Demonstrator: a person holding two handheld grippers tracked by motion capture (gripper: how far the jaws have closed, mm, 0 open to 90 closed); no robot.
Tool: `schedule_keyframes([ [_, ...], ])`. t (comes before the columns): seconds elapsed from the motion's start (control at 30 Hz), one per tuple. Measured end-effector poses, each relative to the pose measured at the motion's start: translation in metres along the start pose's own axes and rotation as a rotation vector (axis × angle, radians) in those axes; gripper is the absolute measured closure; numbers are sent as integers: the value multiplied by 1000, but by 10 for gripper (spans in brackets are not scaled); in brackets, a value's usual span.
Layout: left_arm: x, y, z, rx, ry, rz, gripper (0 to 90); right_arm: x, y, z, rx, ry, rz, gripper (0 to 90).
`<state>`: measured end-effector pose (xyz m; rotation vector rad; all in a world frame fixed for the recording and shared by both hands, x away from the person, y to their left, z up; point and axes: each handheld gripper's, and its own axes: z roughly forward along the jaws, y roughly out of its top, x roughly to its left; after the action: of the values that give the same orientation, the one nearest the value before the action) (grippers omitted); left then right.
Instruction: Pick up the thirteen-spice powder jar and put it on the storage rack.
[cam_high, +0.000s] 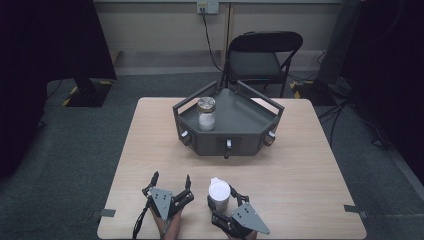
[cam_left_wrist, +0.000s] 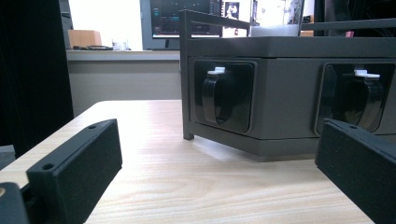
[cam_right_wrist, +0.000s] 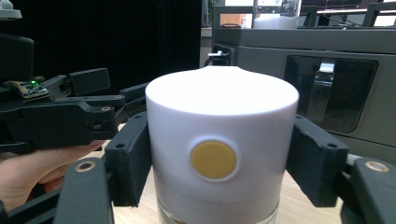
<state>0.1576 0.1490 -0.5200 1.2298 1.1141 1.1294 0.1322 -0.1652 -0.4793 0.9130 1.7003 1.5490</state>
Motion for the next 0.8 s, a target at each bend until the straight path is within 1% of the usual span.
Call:
schedule_keyframes([
  [0.23,0,0,0,0,0,0,0,0,1,-1,3,4,-3,296],
  [0.37,0,0,0,0,0,0,0,-5,4,0,15,29,5,296],
  [0.57,0,0,0,0,0,0,0,-4,6,-1,5,37,-14,296],
  [0.8,0,0,0,0,0,0,0,-5,8,-2,5,38,-21,296],
])
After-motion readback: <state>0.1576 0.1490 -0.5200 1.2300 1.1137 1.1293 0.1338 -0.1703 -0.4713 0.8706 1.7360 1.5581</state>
